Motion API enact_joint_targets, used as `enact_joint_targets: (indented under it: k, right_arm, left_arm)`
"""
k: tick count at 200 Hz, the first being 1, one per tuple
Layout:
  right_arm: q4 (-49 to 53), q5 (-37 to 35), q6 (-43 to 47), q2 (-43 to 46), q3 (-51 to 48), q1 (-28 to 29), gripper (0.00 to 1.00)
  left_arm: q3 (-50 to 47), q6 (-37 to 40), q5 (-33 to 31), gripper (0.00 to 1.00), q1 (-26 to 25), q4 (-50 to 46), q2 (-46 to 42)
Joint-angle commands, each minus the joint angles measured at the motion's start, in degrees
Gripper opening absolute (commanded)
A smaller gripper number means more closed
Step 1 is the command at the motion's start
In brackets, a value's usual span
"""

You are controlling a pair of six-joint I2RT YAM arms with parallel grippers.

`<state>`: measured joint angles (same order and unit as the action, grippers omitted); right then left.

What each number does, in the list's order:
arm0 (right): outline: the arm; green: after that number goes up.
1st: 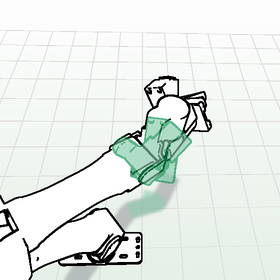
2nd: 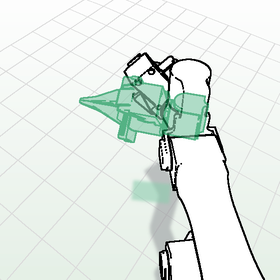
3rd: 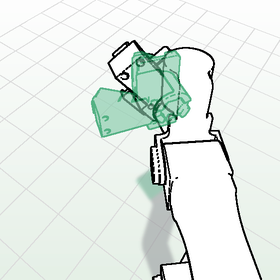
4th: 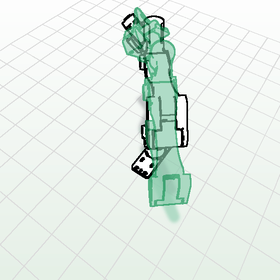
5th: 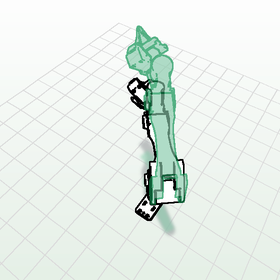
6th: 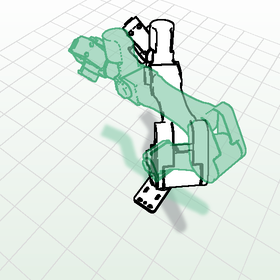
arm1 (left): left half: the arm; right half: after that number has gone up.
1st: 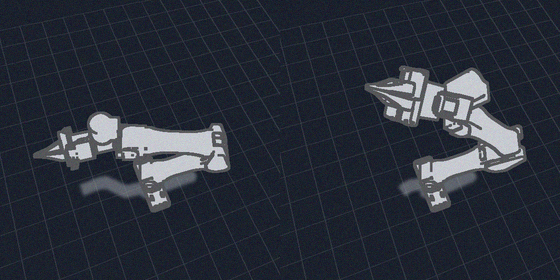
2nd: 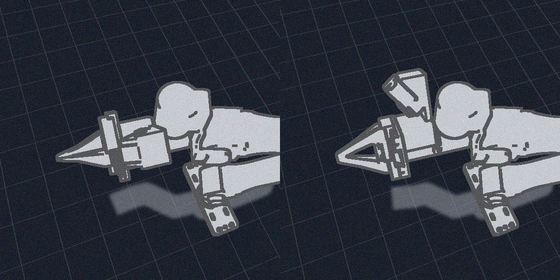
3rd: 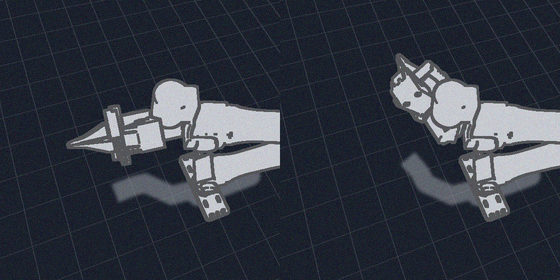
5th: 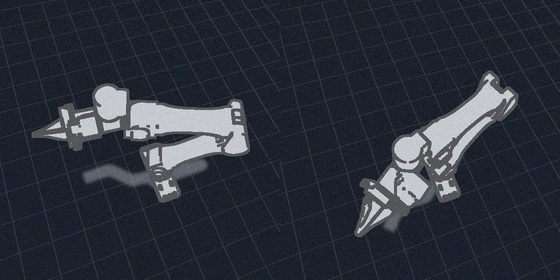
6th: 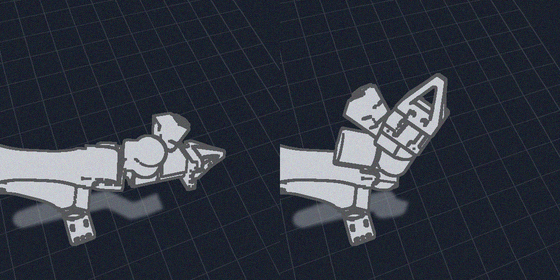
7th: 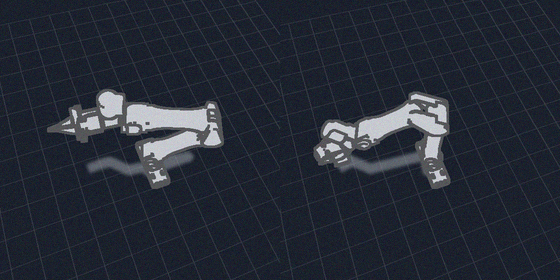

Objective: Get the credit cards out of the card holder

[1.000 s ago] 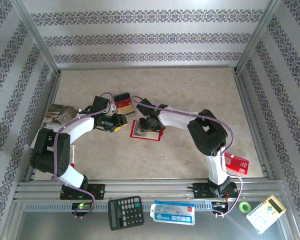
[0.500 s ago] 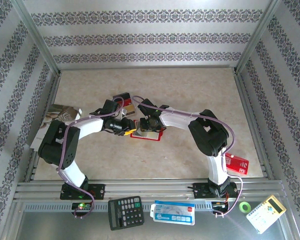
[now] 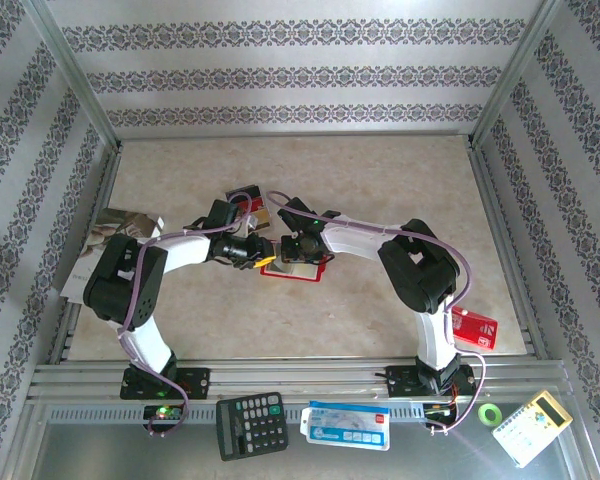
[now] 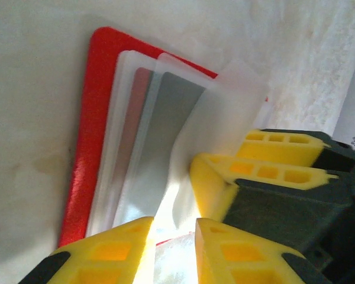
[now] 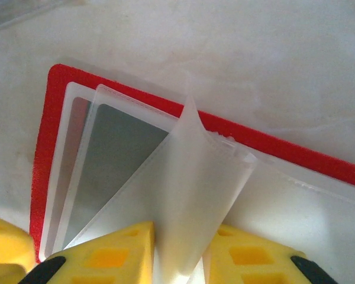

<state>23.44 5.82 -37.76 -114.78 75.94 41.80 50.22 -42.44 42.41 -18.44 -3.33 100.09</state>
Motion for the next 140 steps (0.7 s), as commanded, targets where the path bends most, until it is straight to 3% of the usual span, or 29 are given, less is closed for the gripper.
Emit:
enact_joint_targets:
  k: [1, 140]
  right_arm:
    - [1.24, 0.9, -0.99, -0.79, -1.93, -0.22, 0.27]
    - [0.2, 1.85, -1.52, 0.16, -2.66, -0.44, 0.27]
  left_arm:
    - [-1.2, 1.19, -0.24, 0.24, -0.73, 1.67, 1.3]
    - [0.45, 0.5, 1.96, 0.19, -1.82, 4.37, 3.96]
